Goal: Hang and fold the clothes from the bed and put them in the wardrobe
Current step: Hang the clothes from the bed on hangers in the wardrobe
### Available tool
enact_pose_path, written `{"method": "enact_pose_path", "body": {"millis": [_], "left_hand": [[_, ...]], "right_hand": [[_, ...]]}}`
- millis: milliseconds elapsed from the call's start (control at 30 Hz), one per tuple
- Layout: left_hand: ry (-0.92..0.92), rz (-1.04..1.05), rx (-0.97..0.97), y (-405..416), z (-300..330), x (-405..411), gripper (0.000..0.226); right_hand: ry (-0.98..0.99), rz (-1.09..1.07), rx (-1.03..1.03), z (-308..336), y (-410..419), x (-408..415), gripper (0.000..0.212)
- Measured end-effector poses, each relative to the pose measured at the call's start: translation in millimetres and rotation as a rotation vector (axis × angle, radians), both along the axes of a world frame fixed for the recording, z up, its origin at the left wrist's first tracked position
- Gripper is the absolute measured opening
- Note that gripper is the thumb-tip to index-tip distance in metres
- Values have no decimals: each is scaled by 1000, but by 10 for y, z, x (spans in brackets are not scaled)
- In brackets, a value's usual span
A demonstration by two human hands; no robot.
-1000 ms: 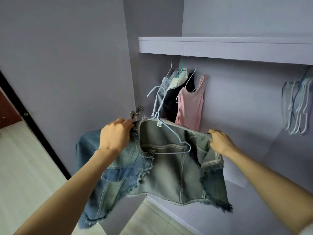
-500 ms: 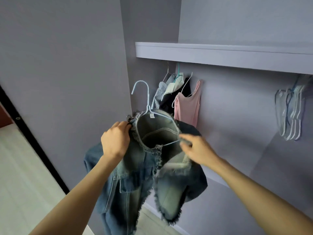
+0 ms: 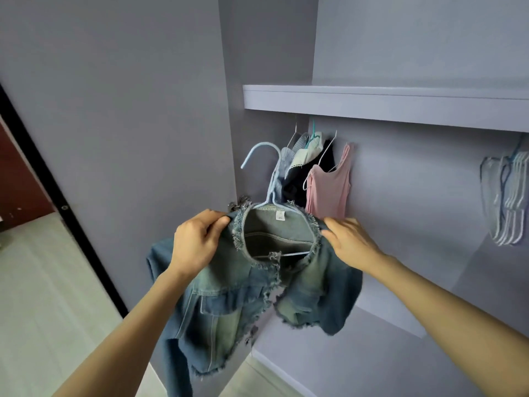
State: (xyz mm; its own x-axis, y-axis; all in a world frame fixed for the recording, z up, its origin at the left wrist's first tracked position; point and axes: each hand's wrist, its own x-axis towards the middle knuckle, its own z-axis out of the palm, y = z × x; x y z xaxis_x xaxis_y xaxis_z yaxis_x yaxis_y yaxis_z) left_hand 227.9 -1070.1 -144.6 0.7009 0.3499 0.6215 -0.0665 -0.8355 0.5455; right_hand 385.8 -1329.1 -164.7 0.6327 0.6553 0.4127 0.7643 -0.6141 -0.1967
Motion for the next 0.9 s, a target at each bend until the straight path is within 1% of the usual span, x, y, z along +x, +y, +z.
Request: {"method": "enact_pose_path", "body": {"millis": [67,133,233,267,300,333,400,467,533,600,633,667,733,767,833,900], "left_hand": [[15,-26,-98,30,41,-33,31],[35,-10,-165,80,37,-41,23],[102,119,-120,112,0,-8,20],[109,168,-103,114,-2,12,22],[115,213,-110,119,-5,38,24],[133,258,-138,123,2,73,25],[206,316,-193,159,-22,145,25],[227,277,-190,182,-63,177,24],[138,110,-199,114,-81,129,26],[80,-104,-190,-96,-63,45,41],[104,-169,-134,-199,-70,31,47],[136,-186,-50,-281,-95,41,49],[152,-141,71,-344,-164,130,41],[133,-111,61,-351,-170,180,35],[64,-90,-40,-347,-159,243,23],[16,-83,-88,-370,-135,269,20]], "right_hand": [[-40,17,160,1,23,-21,9],[-124,43,208,-12,40,-17,7],[-200,70,210,3,43,-26,7],[-258,84,203,11,43,-32,5],[-318,101,179,18,42,-39,5],[-376,120,149,24,47,-40,9],[-419,120,136,40,57,-50,16],[-378,63,203,66,27,-30,14],[-334,12,246,77,-27,-4,16],[-310,-19,255,67,-71,22,13],[-292,-26,262,63,-74,28,12],[-268,-28,273,52,-67,27,12],[-222,-7,285,38,-43,13,14],[-213,20,272,27,-34,-2,14],[-173,77,243,-6,-50,-16,13],[-64,98,235,-1,-108,-15,13]]}}
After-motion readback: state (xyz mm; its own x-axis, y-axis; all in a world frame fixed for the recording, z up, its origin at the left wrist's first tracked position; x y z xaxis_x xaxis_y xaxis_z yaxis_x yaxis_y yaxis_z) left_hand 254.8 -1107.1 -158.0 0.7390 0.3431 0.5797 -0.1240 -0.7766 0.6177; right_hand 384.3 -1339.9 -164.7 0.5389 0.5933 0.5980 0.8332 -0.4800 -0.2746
